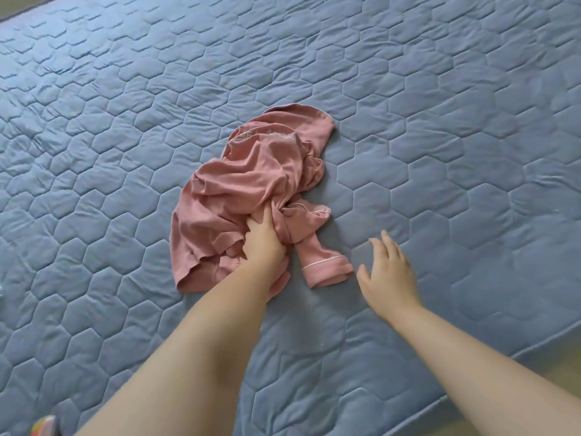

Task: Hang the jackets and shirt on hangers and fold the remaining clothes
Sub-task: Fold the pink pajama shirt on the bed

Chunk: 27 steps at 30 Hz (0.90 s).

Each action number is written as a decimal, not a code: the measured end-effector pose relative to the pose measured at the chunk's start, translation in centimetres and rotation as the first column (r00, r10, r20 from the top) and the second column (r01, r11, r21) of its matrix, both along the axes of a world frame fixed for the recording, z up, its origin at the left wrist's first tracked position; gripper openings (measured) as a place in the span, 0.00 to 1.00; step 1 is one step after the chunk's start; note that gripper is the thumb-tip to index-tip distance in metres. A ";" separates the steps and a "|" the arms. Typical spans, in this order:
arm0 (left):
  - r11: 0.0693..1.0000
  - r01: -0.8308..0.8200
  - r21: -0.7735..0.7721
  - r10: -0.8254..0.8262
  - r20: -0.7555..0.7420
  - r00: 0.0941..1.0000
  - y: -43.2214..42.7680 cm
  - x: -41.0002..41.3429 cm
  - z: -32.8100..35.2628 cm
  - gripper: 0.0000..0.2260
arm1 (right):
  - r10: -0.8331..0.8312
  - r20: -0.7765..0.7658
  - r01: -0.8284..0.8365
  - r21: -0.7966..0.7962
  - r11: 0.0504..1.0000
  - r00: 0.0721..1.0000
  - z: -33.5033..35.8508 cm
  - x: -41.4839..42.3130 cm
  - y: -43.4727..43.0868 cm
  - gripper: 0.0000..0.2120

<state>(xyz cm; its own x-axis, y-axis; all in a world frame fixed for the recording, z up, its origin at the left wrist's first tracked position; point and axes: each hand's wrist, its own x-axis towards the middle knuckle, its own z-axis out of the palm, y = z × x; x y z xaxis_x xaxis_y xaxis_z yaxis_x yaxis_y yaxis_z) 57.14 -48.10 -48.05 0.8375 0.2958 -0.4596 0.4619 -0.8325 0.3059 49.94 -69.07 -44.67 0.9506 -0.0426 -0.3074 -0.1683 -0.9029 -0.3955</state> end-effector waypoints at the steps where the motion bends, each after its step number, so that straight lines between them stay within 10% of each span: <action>1: 0.999 -0.036 0.001 0.036 0.012 0.999 -0.8 0.5 -0.5 0.37 | -0.026 -0.002 0.026 0.008 1.000 1.000 -0.7 -0.1 -0.9 0.26; 8: 0.911 0.353 -0.215 -0.283 0.300 0.911 -13.8 1.7 3.1 0.05 | -0.349 0.095 0.334 0.144 0.932 0.932 0.0 -0.3 -8.2 0.24; 13: 0.625 0.637 -0.451 -0.408 0.507 0.759 -26.0 2.8 11.2 0.09 | -0.554 0.219 0.489 0.289 0.823 0.803 6.6 -0.1 -14.8 0.28; 18: 0.432 0.831 -0.351 -0.423 0.735 0.531 -35.0 3.7 19.6 0.14 | -0.678 0.225 0.563 0.411 0.717 0.700 12.5 1.2 -22.2 0.28; 23: 0.567 0.822 0.060 -0.736 0.486 0.472 -37.6 5.6 16.7 0.28 | -0.663 0.224 0.613 0.257 0.747 0.714 14.0 0.9 -26.6 0.36; 27: 0.498 0.857 0.130 -0.858 0.213 0.467 -38.6 6.6 10.4 0.39 | -0.585 0.180 0.570 0.129 0.811 0.791 10.3 0.4 -29.1 0.37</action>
<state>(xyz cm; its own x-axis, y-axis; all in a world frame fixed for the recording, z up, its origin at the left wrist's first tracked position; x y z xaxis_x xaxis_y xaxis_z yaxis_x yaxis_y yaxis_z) 63.77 -86.66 -37.66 0.7445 -0.6276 -0.2279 -0.5648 -0.7740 0.2864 50.33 -98.14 -34.36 0.7960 -0.5903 -0.1340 -0.5601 -0.6343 -0.5329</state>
